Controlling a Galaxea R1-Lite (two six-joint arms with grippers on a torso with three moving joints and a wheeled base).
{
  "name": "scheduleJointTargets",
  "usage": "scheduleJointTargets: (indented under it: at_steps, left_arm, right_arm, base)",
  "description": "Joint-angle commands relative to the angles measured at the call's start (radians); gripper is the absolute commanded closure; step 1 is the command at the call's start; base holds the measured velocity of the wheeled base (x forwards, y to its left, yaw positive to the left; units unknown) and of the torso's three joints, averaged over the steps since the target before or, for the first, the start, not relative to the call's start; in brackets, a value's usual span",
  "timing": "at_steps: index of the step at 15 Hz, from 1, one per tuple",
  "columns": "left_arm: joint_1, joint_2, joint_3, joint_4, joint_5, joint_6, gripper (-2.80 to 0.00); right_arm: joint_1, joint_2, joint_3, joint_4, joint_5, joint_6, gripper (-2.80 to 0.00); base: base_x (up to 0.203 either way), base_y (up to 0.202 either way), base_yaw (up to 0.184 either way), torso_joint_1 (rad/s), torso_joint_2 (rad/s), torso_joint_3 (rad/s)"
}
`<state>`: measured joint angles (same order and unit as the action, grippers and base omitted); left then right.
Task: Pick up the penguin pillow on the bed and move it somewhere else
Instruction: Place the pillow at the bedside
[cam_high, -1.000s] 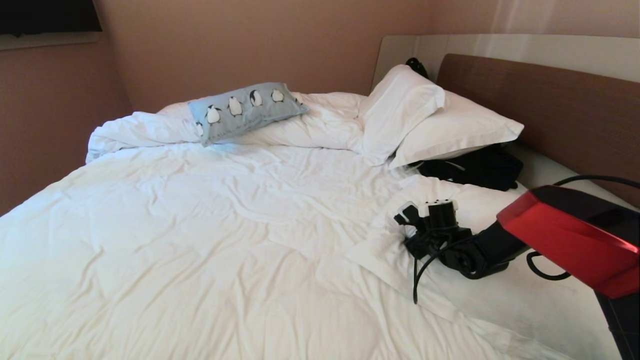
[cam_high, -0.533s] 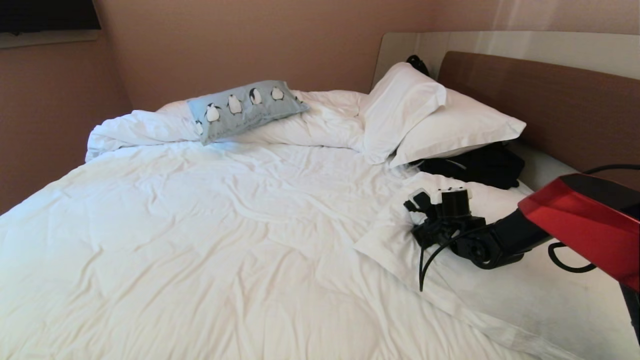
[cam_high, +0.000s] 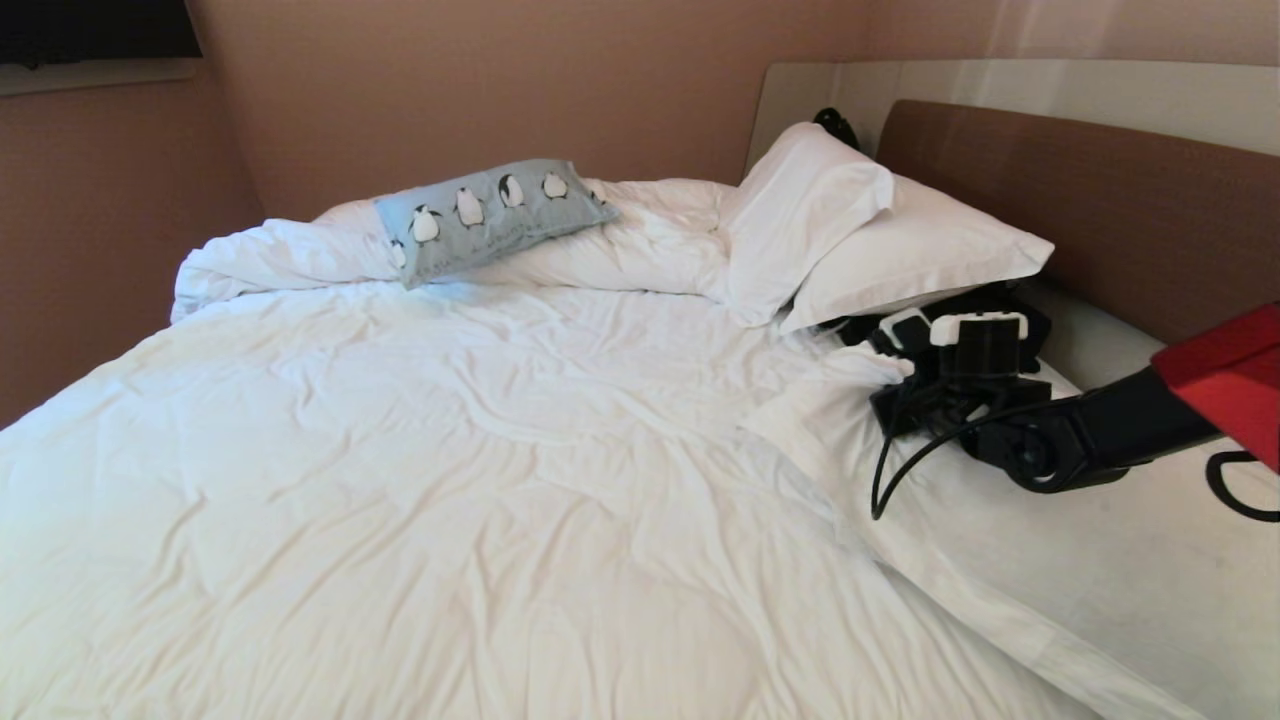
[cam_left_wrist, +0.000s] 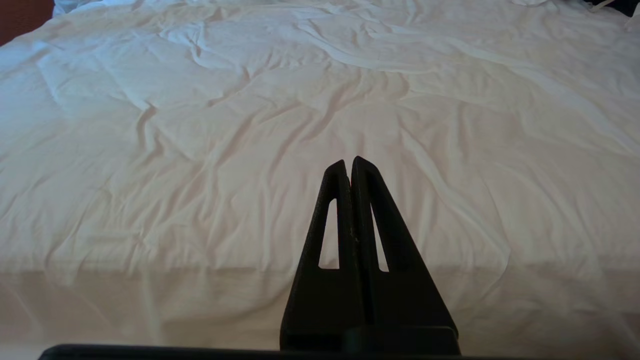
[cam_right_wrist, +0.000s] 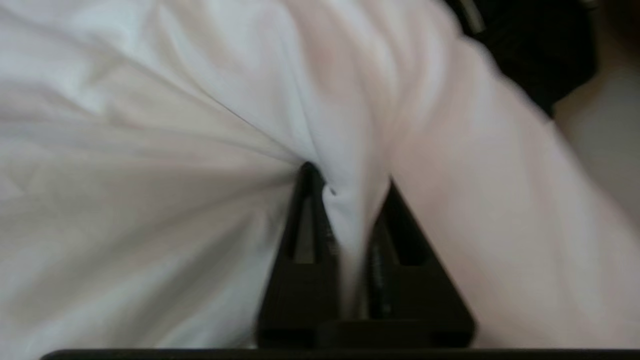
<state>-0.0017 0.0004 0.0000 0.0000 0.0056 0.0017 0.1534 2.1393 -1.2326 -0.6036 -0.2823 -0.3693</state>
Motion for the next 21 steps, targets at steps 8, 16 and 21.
scheduleJointTargets:
  at_steps: [8,16,21]
  left_arm:
    - [0.0,0.001,0.0,0.0,0.001,0.001,0.0]
    - [0.0,0.0,0.0,0.0,-0.001,0.006,0.0]
    - [0.0,0.0,0.0,0.0,-0.001,0.008,0.0]
  right_arm:
    - [-0.108,-0.103,-0.125,-0.001,-0.064,0.108,0.0]
    - [-0.233,-0.124,-0.29,-0.005,-0.238,0.146,0.0]
    - [-0.272,-0.013,-0.478,-0.005,-0.423,0.149,0.0]
  base:
    - [0.0,0.0,0.0,0.0,0.0,0.0]
    - [0.0,0.0,0.0,0.0,0.0,0.0]
    - [0.0,0.0,0.0,0.0,0.0,0.0]
